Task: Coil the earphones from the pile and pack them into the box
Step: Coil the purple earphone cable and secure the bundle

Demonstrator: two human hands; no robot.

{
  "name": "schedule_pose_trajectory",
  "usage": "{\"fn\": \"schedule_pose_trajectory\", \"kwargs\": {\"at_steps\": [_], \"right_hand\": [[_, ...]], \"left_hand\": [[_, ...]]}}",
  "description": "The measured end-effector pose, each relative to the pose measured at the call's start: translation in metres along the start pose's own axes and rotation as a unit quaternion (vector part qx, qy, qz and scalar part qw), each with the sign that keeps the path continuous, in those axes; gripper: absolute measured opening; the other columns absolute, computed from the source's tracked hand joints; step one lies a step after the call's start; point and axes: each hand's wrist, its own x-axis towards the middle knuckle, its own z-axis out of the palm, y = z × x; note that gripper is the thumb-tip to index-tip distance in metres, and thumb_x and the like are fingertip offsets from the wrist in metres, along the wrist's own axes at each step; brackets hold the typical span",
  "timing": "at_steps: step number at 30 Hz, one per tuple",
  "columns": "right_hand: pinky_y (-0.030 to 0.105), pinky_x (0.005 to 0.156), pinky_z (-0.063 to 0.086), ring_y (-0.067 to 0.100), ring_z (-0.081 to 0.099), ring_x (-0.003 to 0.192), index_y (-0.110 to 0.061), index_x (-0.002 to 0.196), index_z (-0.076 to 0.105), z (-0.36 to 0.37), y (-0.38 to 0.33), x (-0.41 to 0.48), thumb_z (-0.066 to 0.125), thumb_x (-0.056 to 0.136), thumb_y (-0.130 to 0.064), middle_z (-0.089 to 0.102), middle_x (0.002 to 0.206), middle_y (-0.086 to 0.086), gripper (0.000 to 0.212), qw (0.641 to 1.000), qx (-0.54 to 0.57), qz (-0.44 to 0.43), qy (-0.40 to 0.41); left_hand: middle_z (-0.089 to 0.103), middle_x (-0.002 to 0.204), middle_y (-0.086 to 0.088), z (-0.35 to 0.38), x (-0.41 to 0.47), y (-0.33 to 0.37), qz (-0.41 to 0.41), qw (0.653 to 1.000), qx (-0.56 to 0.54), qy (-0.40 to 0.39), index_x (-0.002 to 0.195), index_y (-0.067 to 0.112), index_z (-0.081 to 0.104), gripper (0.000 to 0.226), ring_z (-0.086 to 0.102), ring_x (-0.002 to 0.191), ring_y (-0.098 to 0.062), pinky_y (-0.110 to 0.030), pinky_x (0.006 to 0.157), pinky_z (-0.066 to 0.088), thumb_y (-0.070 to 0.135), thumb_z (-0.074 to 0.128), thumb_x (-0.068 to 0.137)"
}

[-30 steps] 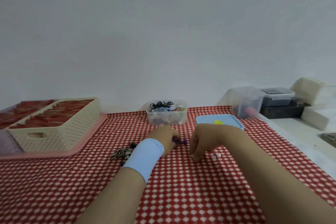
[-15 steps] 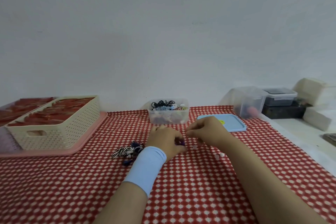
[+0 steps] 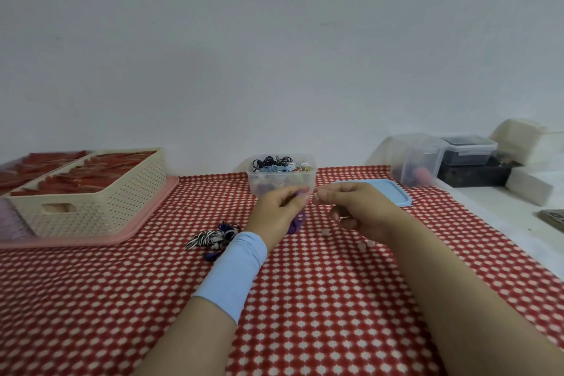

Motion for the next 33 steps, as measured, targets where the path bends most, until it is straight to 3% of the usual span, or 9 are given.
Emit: {"fn": "schedule_pose_trajectory", "kwargs": {"at_steps": [4, 8, 11, 13, 15, 19, 22, 30, 33], "right_hand": [[0.017, 0.041, 0.026, 0.010, 0.045, 0.053, -0.005, 0.111, 0.073, 0.006, -0.002, -0.004, 0.068, 0.091, -0.016, 0.076, 0.091, 0.003, 0.024, 0.998, 0.050, 0.008, -0.028], [0.016, 0.041, 0.025, 0.009, 0.045, 0.053, -0.003, 0.117, 0.071, 0.008, -0.003, -0.004, 0.068, 0.089, -0.017, 0.075, 0.104, 0.010, 0.032, 0.996, 0.084, 0.003, -0.040], [0.016, 0.040, 0.027, 0.009, 0.046, 0.053, -0.003, 0.112, 0.073, 0.009, -0.003, -0.005, 0.064, 0.094, -0.013, 0.074, 0.088, 0.002, 0.022, 0.996, 0.076, 0.001, -0.046], [0.017, 0.039, 0.030, 0.010, 0.046, 0.054, -0.004, 0.109, 0.074, 0.010, -0.002, -0.005, 0.064, 0.094, -0.012, 0.074, 0.088, 0.003, 0.019, 0.996, 0.072, -0.001, -0.052], [0.017, 0.040, 0.033, 0.011, 0.046, 0.055, -0.008, 0.104, 0.078, 0.011, -0.001, -0.006, 0.065, 0.094, -0.012, 0.074, 0.095, 0.006, 0.017, 0.996, 0.063, -0.003, -0.057], [0.018, 0.041, 0.035, 0.011, 0.046, 0.056, -0.009, 0.105, 0.078, 0.012, -0.002, -0.007, 0.066, 0.094, -0.013, 0.071, 0.092, 0.008, 0.017, 0.997, 0.054, -0.012, -0.059], [0.019, 0.041, 0.036, 0.012, 0.048, 0.056, -0.007, 0.106, 0.078, 0.013, -0.003, -0.008, 0.067, 0.093, -0.012, 0.068, 0.086, 0.008, 0.018, 0.997, 0.054, -0.019, -0.056], [0.021, 0.043, 0.036, 0.011, 0.053, 0.054, -0.007, 0.102, 0.078, 0.017, -0.002, -0.011, 0.069, 0.089, -0.011, 0.069, 0.085, 0.011, 0.016, 0.997, 0.053, -0.032, -0.042], [0.021, 0.041, 0.037, 0.011, 0.054, 0.054, -0.006, 0.101, 0.078, 0.018, -0.003, -0.011, 0.070, 0.087, -0.010, 0.069, 0.083, 0.010, 0.016, 0.996, 0.063, -0.038, -0.044]], "left_hand": [[0.074, 0.096, 0.008, 0.003, -0.003, -0.003, -0.009, 0.998, -0.065, 0.014, 0.121, 0.023, 0.064, 0.024, 0.065, 0.078, -0.003, -0.021, 0.081, 0.053, 0.019, 0.050, 0.102], [0.075, 0.100, -0.001, 0.003, -0.001, -0.010, -0.039, 0.992, -0.118, 0.027, 0.108, 0.026, 0.072, 0.021, 0.069, 0.097, -0.015, -0.035, 0.093, 0.053, 0.023, 0.052, 0.101], [0.075, 0.104, -0.002, 0.006, -0.002, -0.011, -0.055, 0.988, -0.140, 0.018, 0.107, 0.031, 0.074, 0.021, 0.068, 0.098, -0.014, -0.026, 0.088, 0.055, 0.024, 0.055, 0.100], [0.075, 0.105, -0.004, 0.007, -0.001, -0.013, -0.061, 0.986, -0.153, 0.016, 0.108, 0.031, 0.074, 0.021, 0.068, 0.102, -0.018, -0.030, 0.092, 0.055, 0.024, 0.057, 0.099], [0.075, 0.100, -0.005, 0.008, -0.001, -0.013, -0.067, 0.985, -0.160, 0.022, 0.107, 0.030, 0.075, 0.019, 0.068, 0.099, -0.020, -0.037, 0.095, 0.055, 0.026, 0.057, 0.099], [0.077, 0.097, 0.003, 0.009, -0.001, -0.010, -0.085, 0.980, -0.180, 0.025, 0.102, 0.026, 0.074, 0.018, 0.069, 0.102, -0.016, -0.030, 0.093, 0.054, 0.029, 0.057, 0.098], [0.076, 0.100, -0.002, 0.009, -0.001, -0.012, -0.099, 0.974, -0.204, 0.018, 0.105, 0.021, 0.075, 0.021, 0.069, 0.105, -0.021, -0.041, 0.100, 0.052, 0.029, 0.057, 0.098], [0.076, 0.100, -0.007, 0.008, -0.002, -0.012, -0.111, 0.965, -0.237, 0.013, 0.098, 0.018, 0.077, 0.019, 0.066, 0.105, -0.032, -0.051, 0.102, 0.049, 0.026, 0.060, 0.097], [0.076, 0.097, -0.008, 0.009, -0.003, -0.008, -0.114, 0.951, -0.286, 0.006, 0.103, 0.011, 0.075, 0.021, 0.066, 0.098, -0.024, -0.043, 0.100, 0.052, 0.021, 0.058, 0.097]]}}
